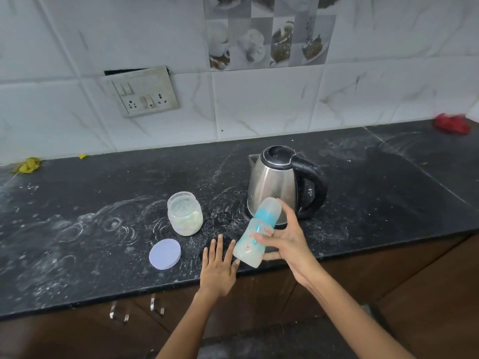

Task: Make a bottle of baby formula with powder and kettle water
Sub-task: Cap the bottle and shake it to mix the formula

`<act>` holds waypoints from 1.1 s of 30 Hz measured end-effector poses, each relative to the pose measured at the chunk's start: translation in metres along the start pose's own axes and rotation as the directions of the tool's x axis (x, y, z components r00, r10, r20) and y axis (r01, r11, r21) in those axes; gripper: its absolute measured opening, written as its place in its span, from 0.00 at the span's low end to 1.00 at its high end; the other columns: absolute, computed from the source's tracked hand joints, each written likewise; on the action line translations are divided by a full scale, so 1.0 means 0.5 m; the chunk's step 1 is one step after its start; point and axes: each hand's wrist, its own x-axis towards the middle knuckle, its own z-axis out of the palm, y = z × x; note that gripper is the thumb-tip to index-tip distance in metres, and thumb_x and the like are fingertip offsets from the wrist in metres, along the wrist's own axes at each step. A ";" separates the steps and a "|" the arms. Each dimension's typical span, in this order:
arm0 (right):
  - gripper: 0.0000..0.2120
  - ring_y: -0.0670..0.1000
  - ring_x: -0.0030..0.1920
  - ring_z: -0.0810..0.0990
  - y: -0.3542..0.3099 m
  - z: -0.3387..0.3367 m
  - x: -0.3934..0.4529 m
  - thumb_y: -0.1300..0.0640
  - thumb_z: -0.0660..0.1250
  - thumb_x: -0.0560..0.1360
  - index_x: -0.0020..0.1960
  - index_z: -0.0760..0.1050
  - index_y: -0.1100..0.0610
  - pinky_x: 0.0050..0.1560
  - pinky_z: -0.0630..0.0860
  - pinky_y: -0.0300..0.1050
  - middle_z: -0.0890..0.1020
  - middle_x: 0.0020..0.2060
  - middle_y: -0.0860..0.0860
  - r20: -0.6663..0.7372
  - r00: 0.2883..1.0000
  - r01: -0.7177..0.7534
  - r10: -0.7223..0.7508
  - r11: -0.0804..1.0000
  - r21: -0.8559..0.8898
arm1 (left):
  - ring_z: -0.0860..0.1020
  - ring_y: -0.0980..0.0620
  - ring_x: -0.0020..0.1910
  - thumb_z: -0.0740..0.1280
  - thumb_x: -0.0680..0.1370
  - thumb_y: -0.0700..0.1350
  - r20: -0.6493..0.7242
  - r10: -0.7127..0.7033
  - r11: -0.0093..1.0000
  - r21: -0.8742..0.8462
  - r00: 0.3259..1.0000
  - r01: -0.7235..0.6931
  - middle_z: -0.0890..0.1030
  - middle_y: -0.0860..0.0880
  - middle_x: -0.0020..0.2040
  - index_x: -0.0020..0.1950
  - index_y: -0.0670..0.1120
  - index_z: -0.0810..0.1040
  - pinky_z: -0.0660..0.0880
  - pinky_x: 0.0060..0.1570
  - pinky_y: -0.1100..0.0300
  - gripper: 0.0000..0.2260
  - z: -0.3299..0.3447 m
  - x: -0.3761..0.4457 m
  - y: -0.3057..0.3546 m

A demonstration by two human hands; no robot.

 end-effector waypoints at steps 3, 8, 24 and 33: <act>0.40 0.58 0.56 0.83 -0.027 -0.008 -0.002 0.66 0.73 0.68 0.69 0.62 0.37 0.49 0.81 0.63 0.84 0.55 0.55 0.098 0.995 0.016 -0.033 0.984 0.175 | 0.60 0.37 0.73 0.24 0.73 0.64 -0.009 0.024 1.000 0.005 1.000 -0.024 0.60 0.38 0.75 0.74 0.45 0.63 0.56 0.70 0.42 0.44 -0.010 -0.002 0.008; 0.41 0.57 0.59 0.82 -0.053 -0.014 0.004 0.61 0.77 0.68 0.73 0.62 0.40 0.45 0.83 0.56 0.83 0.57 0.51 0.207 0.974 0.026 -0.087 0.960 0.278 | 0.44 0.42 0.77 0.15 0.61 0.66 0.036 -0.006 1.000 -0.014 0.999 0.006 0.46 0.42 0.78 0.78 0.49 0.51 0.39 0.73 0.47 0.53 -0.022 -0.012 0.015; 0.17 0.55 0.52 0.84 -0.076 -0.021 -0.019 0.62 0.65 0.78 0.66 0.70 0.61 0.49 0.82 0.55 0.83 0.54 0.58 0.095 0.961 -0.273 0.258 0.941 0.200 | 0.47 0.41 0.77 0.18 0.65 0.66 -0.076 0.021 1.000 -0.004 0.997 -0.021 0.47 0.43 0.78 0.77 0.51 0.50 0.41 0.72 0.45 0.47 -0.002 0.002 0.009; 0.48 0.54 0.57 0.82 -0.024 -0.004 -0.025 0.70 0.72 0.70 0.70 0.50 0.32 0.45 0.83 0.60 0.77 0.61 0.55 0.054 0.997 0.064 -0.062 0.997 -0.036 | 0.71 0.37 0.67 0.39 0.80 0.58 -0.012 -0.031 0.999 0.018 0.999 0.031 0.69 0.38 0.71 0.69 0.47 0.72 0.62 0.68 0.41 0.31 -0.025 -0.012 0.013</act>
